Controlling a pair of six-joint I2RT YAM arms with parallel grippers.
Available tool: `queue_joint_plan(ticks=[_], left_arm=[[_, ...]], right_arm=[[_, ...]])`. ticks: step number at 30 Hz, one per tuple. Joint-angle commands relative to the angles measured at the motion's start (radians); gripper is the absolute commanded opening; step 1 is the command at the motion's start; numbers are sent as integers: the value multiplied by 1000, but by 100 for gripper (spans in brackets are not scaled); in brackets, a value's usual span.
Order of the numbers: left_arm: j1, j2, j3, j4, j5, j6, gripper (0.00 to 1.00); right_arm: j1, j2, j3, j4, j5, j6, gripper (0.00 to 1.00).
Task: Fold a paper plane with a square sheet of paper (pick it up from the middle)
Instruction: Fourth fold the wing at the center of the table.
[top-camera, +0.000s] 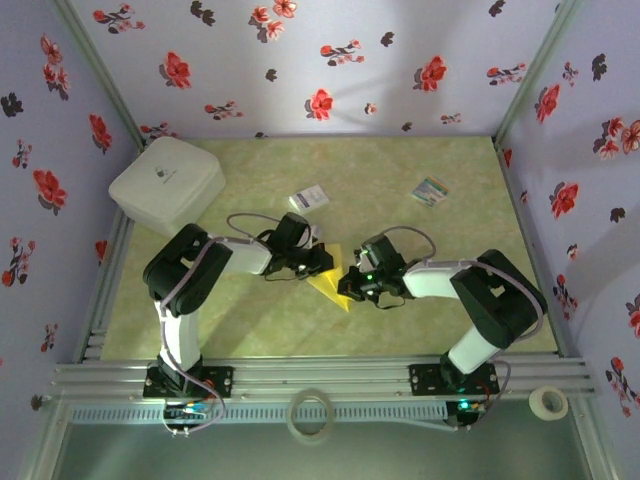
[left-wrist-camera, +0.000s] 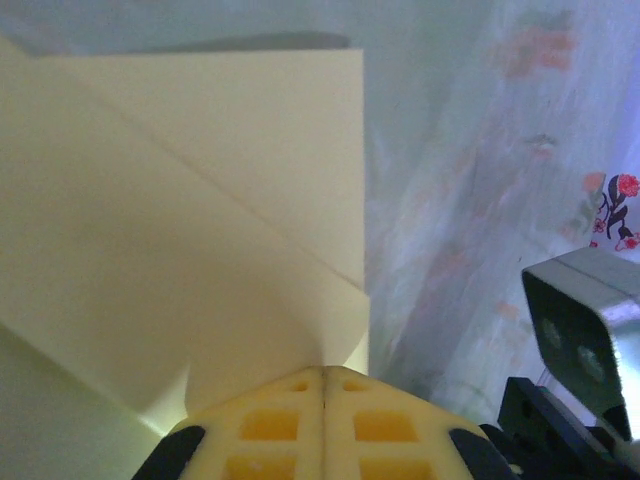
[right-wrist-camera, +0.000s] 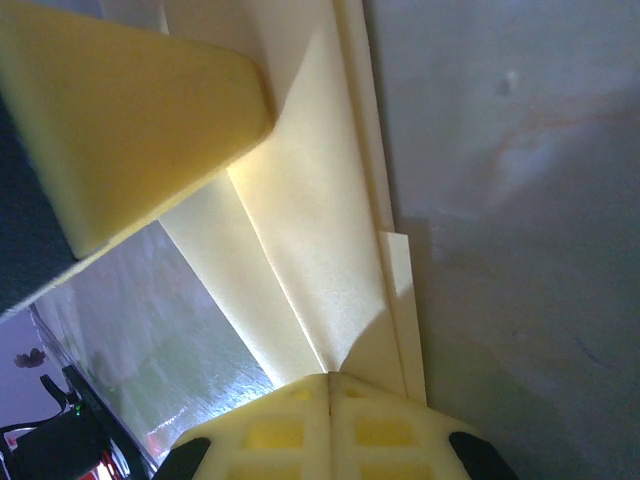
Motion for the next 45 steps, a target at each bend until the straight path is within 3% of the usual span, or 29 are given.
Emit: queue_joint_plan(ticks=[1,3,13,31,45], left_arm=[[0,-52,27,-57,2,29,4],[-4,-67,23,-76,-6,23,0],[-53,-34,13,-106,-1,13,0],[-40,20,1,-132,-50,46,0],[-56,-69,-1,-144,-13,2,0]], right_arm=[[-5,20,-50,-98,50,-21,0],[-6,16,-50,-102,62,-21,0],[-17,-2,-68,-86,60,-16,0],[-21,7,-78,-82,62,-18,0],[-24,-1,-83,-75,66,-15,0]])
